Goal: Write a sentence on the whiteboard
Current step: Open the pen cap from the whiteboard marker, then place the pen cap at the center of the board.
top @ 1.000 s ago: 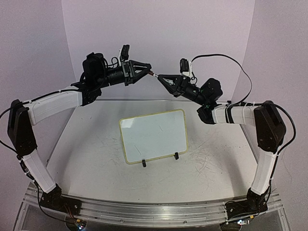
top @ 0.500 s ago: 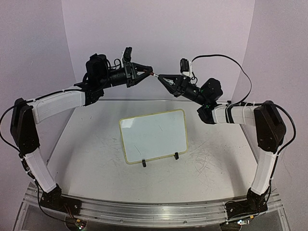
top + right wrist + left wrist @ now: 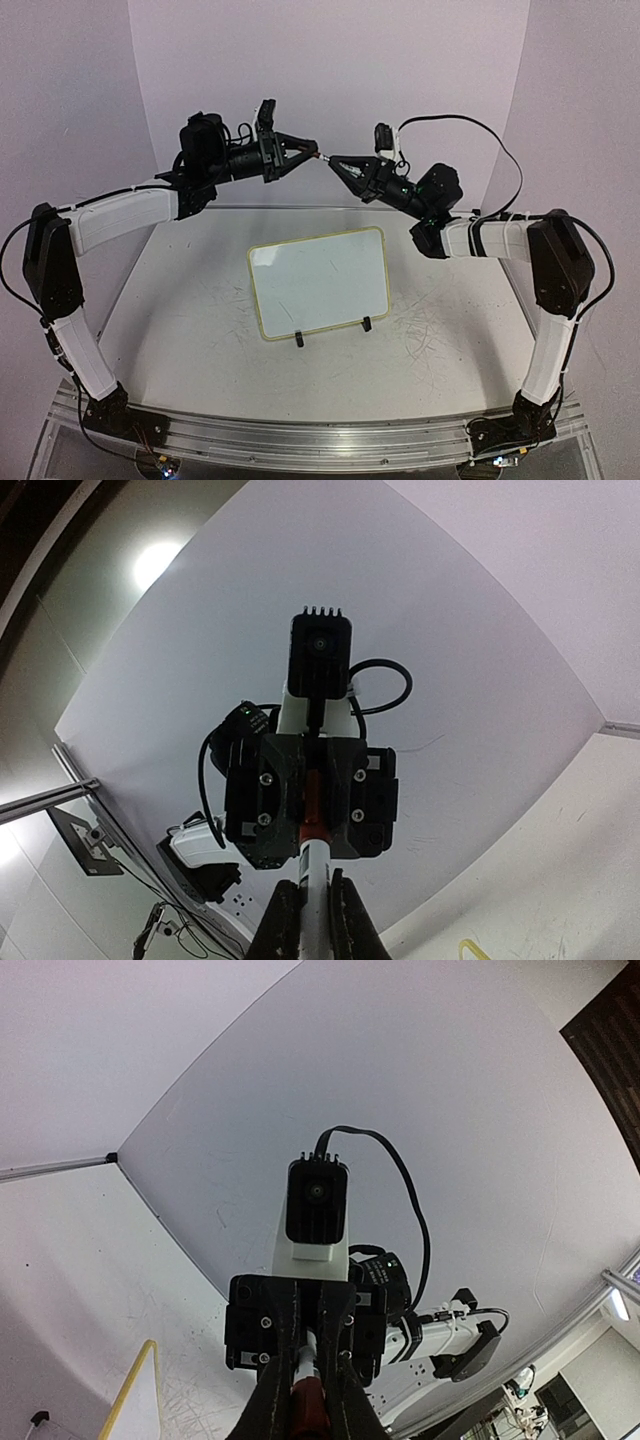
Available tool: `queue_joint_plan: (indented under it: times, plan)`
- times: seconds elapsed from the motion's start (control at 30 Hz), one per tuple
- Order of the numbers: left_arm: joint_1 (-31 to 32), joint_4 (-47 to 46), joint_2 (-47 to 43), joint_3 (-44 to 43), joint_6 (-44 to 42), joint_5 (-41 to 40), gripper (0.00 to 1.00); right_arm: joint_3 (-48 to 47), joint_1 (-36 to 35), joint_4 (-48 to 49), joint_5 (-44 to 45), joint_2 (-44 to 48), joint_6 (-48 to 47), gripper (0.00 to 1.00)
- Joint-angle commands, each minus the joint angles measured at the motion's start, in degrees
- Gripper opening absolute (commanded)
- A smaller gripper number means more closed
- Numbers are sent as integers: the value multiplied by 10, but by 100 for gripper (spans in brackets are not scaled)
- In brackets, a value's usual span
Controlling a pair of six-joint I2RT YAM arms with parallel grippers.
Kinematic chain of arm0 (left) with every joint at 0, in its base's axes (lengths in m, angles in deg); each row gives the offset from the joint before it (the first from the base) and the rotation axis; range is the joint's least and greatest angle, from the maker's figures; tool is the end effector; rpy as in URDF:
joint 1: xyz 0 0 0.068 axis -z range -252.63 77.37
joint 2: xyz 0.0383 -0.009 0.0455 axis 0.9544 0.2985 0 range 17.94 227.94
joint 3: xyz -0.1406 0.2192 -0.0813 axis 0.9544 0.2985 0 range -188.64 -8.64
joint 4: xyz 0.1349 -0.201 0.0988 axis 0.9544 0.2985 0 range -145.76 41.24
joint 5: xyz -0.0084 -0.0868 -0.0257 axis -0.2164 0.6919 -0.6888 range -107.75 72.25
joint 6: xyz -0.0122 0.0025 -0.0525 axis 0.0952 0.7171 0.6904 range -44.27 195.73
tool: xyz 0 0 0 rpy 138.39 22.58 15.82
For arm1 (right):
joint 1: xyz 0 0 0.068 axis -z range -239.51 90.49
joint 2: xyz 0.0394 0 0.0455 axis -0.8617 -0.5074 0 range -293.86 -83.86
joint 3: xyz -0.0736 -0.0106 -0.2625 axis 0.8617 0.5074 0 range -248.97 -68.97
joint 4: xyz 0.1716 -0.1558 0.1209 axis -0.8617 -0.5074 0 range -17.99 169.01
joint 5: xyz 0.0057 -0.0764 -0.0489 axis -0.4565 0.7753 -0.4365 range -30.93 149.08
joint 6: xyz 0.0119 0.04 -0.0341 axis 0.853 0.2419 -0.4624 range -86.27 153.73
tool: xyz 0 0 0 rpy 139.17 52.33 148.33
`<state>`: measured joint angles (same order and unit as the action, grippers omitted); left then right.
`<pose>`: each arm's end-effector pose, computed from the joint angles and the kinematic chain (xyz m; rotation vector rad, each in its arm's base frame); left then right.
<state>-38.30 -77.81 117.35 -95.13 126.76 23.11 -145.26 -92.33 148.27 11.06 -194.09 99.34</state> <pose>0.3295 -0.2534 0.3936 0.4479 1.6412 -1.6668 0.3450 0.2542 0.3308 -0.5806 1.2830 1.8732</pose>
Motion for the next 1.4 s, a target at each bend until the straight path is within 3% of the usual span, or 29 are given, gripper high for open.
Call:
queue_joint_plan:
  times: [0.0, 0.47, 0.6, 0.73, 0.83, 0.97, 1.1, 1.27, 1.37]
  plan:
    - [-42, -17, -47, 11, -5, -23, 0, 37, 15, 57, 1, 37, 9, 0]
    - [-193, -6, -152, 104, -10, -36, 0, 188, 103, 65, -39, 147, -25, 0]
    - [-208, 64, -166, 161, -40, -70, 0, 193, 134, -69, -26, 187, -106, 0]
    - [-210, 256, -161, 169, -135, -155, 0, 143, 138, -392, 91, 252, -344, 0]
    - [-210, 336, -158, 195, -173, -201, 0, 113, 138, -542, 247, 293, -473, 0]
    - [-210, 363, -151, 259, -180, -223, 0, 123, 138, -584, 408, 344, -541, 0]
    - [-210, 384, -119, 305, -179, -215, 0, 143, 138, -587, 545, 385, -549, 0]
    - [-199, 373, -66, 328, -182, -196, 0, 145, 139, -584, 537, 393, -544, 0]
    - [-169, 369, -47, 325, -191, -250, 0, 147, 139, -574, 509, 391, -533, 0]
